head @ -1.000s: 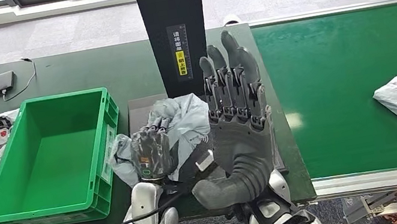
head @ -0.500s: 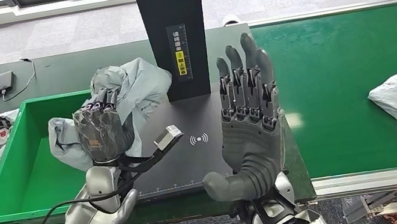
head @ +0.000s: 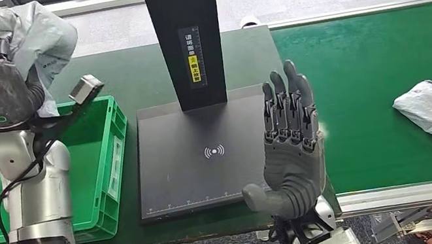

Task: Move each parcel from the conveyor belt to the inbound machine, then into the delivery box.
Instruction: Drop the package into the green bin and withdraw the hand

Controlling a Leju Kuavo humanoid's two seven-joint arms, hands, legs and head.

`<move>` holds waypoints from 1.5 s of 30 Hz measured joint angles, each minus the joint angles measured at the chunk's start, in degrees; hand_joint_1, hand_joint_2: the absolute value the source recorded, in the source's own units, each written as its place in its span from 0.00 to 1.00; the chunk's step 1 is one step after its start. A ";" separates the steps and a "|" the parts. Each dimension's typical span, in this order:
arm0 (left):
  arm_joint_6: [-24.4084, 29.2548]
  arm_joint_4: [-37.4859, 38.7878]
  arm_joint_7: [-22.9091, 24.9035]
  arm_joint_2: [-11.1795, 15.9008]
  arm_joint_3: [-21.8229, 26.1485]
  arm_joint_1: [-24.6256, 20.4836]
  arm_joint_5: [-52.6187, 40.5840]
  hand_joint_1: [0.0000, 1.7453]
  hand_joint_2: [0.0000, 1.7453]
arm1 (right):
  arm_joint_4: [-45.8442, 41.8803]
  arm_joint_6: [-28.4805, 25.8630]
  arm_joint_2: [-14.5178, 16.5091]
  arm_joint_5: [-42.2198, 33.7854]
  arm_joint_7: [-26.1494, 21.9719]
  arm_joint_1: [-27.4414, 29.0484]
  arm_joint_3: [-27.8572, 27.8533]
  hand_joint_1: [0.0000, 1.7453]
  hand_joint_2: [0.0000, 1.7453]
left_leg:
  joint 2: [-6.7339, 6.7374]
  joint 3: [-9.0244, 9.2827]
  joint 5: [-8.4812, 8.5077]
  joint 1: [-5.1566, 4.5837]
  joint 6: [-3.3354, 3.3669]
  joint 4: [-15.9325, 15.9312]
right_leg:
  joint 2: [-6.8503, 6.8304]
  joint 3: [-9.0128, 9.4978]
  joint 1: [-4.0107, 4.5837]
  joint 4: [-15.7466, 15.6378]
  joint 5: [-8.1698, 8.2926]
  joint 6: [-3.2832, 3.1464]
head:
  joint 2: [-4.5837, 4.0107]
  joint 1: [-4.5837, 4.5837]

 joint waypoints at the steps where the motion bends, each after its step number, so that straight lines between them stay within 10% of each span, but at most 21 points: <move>1: -0.01 2.57 1.36 0.77 1.09 -1.43 -0.06 1.00 1.00 | 0.01 0.28 -0.16 -0.01 0.00 0.22 0.00 0.00 1.00 | 0.03 0.01 0.00 0.00 -0.01 -0.01 | 0.02 -0.01 0.00 0.00 0.01 -0.02 | -0.01 -0.01; 10: -0.04 25.00 8.34 7.45 6.42 -6.21 3.42 1.00 1.00 | 0.53 1.73 -1.96 -0.36 0.01 1.24 0.00 0.00 1.00 | 0.10 -0.01 0.04 0.04 -0.08 -0.01 | 0.10 -0.08 0.06 0.03 0.05 -0.12 | 0.00 -0.01; 27: -0.01 35.58 7.59 10.14 13.30 -5.89 6.66 1.00 1.00 | 4.31 4.73 -4.08 -1.38 0.04 2.76 -0.50 0.00 1.00 | 0.05 -0.11 0.03 0.04 -0.07 -0.01 | 0.07 -0.14 0.07 -0.01 0.04 -0.13 | -0.01 -0.01; 29: 0.01 35.96 6.74 10.42 14.28 -5.07 6.99 0.56 1.00 | 4.90 5.13 -4.81 -1.48 0.04 3.39 -0.50 0.00 1.00 | 0.04 -0.12 0.03 0.04 -0.08 -0.02 | 0.05 -0.13 0.07 0.00 0.03 -0.13 | -0.01 -0.01; 31: 0.02 36.05 3.97 10.45 15.59 -3.63 9.08 0.06 0.50 | 5.37 5.99 -5.51 -1.36 0.04 4.15 -0.52 0.00 1.00 | 0.05 -0.12 0.00 0.03 -0.11 -0.02 | 0.07 -0.14 0.06 -0.01 0.03 -0.14 | -0.01 -0.01; 33: 0.03 35.44 -0.26 10.13 17.23 -1.76 12.15 0.00 0.00 | 5.66 6.62 -6.08 -1.19 0.04 4.87 -0.58 0.00 1.00 | 0.07 -0.11 -0.02 0.03 -0.14 -0.02 | 0.11 -0.16 0.06 -0.02 0.02 -0.14 | -0.02 -0.01; 45: -7.05 21.90 -21.99 -0.74 20.13 8.00 40.94 0.00 0.00 | 5.14 3.61 -7.12 4.17 -0.02 9.75 -3.42 0.00 1.00 | -0.04 0.34 -0.25 -0.18 0.08 -0.07 | -0.02 0.31 -0.32 -0.05 -0.22 0.07 | -0.01 -0.02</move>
